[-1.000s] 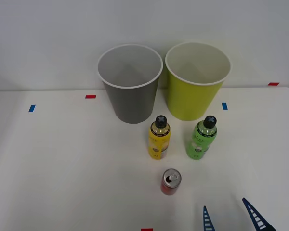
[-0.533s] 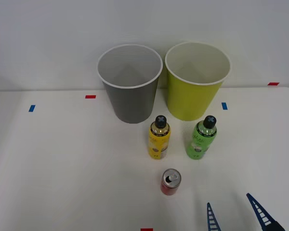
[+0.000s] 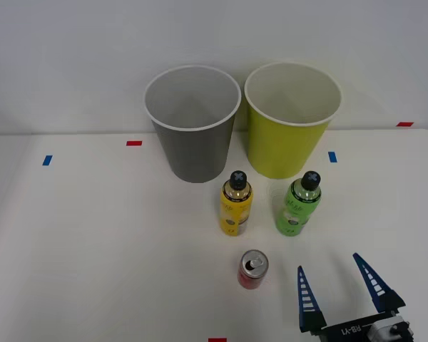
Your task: Put cans in the gray bin, plastic bottles in the light green bin
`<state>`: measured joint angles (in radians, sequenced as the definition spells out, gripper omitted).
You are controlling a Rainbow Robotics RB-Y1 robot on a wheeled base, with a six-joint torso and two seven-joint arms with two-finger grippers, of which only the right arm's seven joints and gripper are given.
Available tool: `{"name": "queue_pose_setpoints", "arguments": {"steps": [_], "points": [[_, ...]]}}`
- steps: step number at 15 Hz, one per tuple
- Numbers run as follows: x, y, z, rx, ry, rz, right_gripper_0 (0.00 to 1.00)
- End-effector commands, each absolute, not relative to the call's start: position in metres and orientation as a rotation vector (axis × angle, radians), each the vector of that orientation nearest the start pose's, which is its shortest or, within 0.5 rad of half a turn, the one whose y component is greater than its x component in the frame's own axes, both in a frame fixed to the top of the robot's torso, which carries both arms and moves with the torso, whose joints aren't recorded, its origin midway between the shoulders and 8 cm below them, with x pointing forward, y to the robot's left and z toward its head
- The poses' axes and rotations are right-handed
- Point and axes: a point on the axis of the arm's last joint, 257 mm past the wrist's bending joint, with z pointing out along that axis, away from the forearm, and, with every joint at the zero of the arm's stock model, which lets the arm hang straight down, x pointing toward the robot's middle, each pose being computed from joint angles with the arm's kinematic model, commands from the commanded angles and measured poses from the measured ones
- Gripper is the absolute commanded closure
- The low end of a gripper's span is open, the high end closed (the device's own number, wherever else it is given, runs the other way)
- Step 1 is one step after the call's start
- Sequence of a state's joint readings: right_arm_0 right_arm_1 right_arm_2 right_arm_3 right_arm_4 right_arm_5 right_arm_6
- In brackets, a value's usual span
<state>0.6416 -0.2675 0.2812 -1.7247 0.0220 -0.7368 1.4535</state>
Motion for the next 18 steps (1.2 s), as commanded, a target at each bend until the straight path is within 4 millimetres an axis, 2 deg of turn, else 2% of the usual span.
{"name": "queue_pose_setpoints", "arguments": {"steps": [1, 7, 18], "points": [[0.331, -0.196, -0.249, -0.157, 1.353, 0.183, 0.00], [0.378, -0.189, -0.233, -0.158, 1.350, 0.223, 0.00], [0.427, -0.167, -0.224, -0.162, 1.389, 0.238, 0.00]]}}
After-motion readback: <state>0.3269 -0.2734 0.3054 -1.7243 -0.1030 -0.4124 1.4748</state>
